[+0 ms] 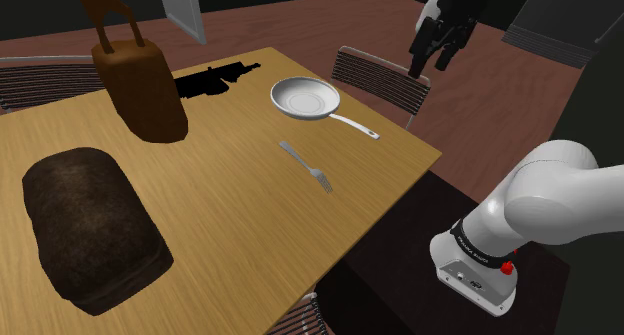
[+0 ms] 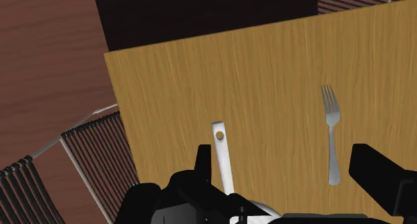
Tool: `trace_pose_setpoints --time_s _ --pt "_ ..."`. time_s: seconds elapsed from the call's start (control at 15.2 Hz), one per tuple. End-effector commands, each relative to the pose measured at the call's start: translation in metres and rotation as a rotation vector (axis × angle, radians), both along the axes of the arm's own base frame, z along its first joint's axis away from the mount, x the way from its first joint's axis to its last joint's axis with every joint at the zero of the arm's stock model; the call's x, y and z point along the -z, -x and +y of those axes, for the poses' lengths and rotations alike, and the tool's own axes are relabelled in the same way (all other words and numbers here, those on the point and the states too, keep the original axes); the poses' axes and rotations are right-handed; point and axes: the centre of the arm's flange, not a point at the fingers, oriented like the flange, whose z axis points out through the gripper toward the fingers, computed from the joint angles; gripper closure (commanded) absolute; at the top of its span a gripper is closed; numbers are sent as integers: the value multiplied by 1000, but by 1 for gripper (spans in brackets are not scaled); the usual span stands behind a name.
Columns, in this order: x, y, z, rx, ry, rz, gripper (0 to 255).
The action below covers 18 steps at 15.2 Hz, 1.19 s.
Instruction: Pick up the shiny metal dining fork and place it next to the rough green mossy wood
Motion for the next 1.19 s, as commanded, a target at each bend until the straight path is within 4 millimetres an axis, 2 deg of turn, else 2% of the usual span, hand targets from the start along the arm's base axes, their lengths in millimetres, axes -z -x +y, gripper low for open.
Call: trace_pose_setpoints --time_s 0.0,1.12 --pt "0 0 0 0 0 0 0" --pt "164 -84 123 -129 35 -97 0"
